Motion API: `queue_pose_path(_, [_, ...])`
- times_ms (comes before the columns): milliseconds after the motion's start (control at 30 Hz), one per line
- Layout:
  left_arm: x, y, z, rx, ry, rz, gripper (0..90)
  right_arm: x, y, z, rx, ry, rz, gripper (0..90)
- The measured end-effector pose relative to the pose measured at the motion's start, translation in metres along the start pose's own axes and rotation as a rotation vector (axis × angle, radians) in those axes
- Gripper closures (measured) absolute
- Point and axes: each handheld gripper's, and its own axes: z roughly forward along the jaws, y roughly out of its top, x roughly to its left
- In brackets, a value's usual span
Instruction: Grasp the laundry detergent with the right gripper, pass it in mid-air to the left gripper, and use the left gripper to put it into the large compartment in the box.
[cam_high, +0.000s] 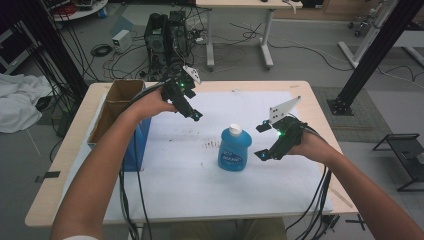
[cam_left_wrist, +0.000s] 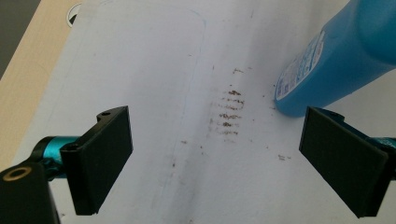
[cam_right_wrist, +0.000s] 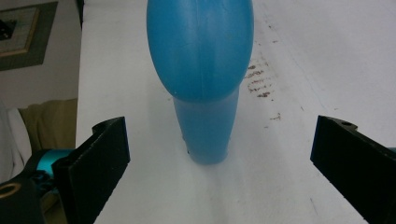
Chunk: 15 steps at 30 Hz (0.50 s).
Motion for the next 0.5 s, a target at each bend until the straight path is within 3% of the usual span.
queue_pose_path(67, [-0.001, 0.000, 0.002, -0.018, 0.003, -0.017, 9.6, 0.000, -0.001, 0.003, -0.002, 0.003, 0.009, 3.5])
queue_pose_path(200, [0.000, 0.000, 0.002, -0.001, 0.001, -0.001, 9.6, 0.000, -0.003, 0.008, -0.009, 0.009, 0.011, 3.5])
queue_pose_path(233, [-0.001, 0.000, 0.003, -0.015, 0.003, -0.015, 9.6, 0.000, -0.003, 0.009, -0.009, 0.009, 0.011, 3.5])
queue_pose_path(500, [0.001, 0.000, 0.003, 0.002, 0.002, 0.008, 9.6, 0.000, -0.006, 0.018, -0.033, 0.011, 0.012, 3.5])
